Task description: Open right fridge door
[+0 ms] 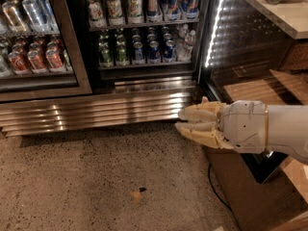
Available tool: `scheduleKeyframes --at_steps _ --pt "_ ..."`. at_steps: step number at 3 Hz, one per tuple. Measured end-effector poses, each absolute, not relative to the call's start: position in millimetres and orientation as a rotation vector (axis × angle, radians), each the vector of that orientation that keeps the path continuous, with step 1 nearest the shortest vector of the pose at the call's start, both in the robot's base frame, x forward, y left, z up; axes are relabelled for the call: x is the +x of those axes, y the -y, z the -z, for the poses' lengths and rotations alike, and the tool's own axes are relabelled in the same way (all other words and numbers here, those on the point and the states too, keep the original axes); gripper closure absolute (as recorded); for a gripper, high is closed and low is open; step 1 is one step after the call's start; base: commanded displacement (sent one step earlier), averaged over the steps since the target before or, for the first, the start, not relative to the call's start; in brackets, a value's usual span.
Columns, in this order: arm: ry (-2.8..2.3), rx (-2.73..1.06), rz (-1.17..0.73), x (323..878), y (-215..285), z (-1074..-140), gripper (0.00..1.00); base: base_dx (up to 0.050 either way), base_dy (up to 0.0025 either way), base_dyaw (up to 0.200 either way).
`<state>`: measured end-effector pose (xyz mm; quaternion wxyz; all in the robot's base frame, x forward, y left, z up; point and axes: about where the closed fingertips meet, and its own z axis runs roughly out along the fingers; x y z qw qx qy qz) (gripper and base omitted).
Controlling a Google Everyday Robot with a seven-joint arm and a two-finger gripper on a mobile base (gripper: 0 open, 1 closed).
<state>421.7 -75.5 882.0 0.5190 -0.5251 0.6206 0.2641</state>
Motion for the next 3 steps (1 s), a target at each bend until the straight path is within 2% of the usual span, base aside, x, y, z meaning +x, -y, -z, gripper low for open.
scheduleKeyframes --at_steps 1,2,3 --pt "-1.488 -1.259 -0.634 421.7 75.4 -882.0 0.12 0.000 0.00000 0.000" --pt "-1.488 -1.259 -0.634 421.7 75.4 -882.0 0.00 0.000 0.00000 0.000" --pt "-1.488 -1.260 -0.634 421.7 75.4 -882.0 0.00 0.000 0.00000 0.000"
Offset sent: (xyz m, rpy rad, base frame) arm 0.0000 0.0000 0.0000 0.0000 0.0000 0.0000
